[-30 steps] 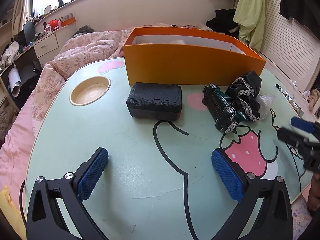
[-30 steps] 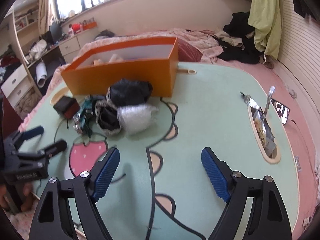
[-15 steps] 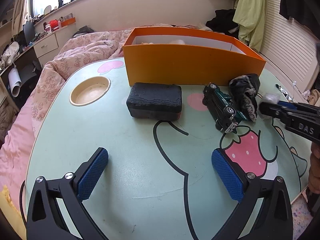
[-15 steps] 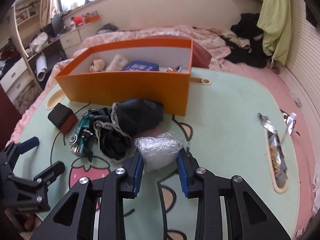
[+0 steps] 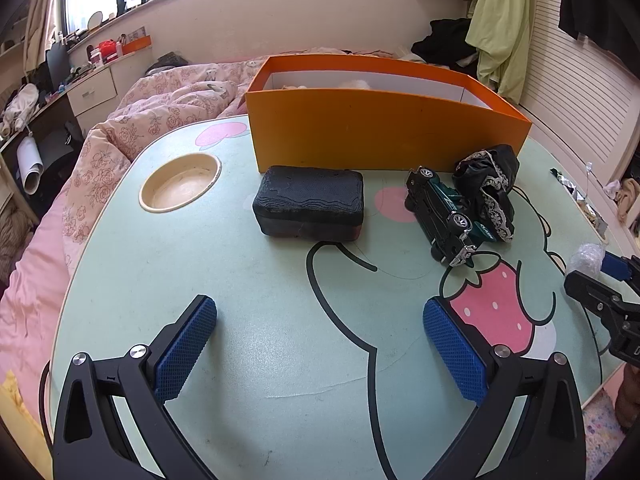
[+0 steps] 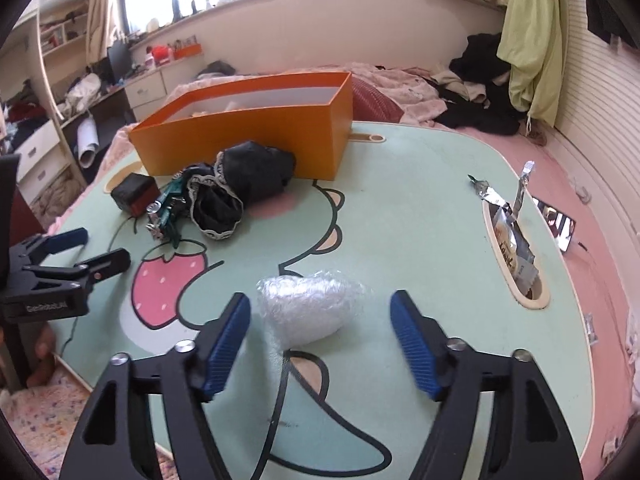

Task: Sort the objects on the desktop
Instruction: 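Grasp the clear plastic-wrapped bundle with the right tool and lift it, then grasp the black case with the left tool while the right tool carries the bundle into the box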

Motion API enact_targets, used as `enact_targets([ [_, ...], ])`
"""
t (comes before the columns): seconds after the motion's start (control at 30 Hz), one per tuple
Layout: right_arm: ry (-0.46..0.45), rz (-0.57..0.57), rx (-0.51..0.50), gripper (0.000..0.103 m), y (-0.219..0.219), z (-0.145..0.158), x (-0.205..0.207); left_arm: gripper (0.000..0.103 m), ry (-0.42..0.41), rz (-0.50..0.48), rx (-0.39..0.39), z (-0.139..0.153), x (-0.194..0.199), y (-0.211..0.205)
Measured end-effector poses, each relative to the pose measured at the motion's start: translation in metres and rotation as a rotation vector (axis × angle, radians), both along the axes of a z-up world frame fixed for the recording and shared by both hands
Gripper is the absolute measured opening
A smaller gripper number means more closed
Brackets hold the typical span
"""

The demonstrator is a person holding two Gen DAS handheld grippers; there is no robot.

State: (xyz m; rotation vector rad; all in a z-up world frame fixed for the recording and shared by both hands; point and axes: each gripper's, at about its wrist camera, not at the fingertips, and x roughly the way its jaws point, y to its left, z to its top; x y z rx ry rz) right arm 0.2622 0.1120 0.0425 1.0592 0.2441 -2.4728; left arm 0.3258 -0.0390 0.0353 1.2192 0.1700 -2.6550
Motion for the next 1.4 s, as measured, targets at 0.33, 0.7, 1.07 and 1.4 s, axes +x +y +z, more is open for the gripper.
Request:
enact_targets([
  [0.33, -0.001, -0.018, 0.018, 0.090, 0.002, -0.004, -0.002, 0.103, 0.000, -0.001, -0.003, 0.001, 0.000, 0.001],
  [0.7, 0.011, 0.003, 0.007, 0.083, 0.001, -0.004, -0.002, 0.103, -0.015, -0.052, -0.003, 0.001, -0.002, 0.000],
  [1.07, 0.045, 0.083, -0.018, 0.031, -0.005, -0.001, 0.006, 0.103, 0.022, -0.052, -0.068, 0.033, -0.018, -0.021],
  [1.4, 0.045, 0.082, -0.018, 0.032, -0.005, -0.002, 0.006, 0.086, -0.053, -0.136, -0.106, 0.019, -0.069, -0.015],
])
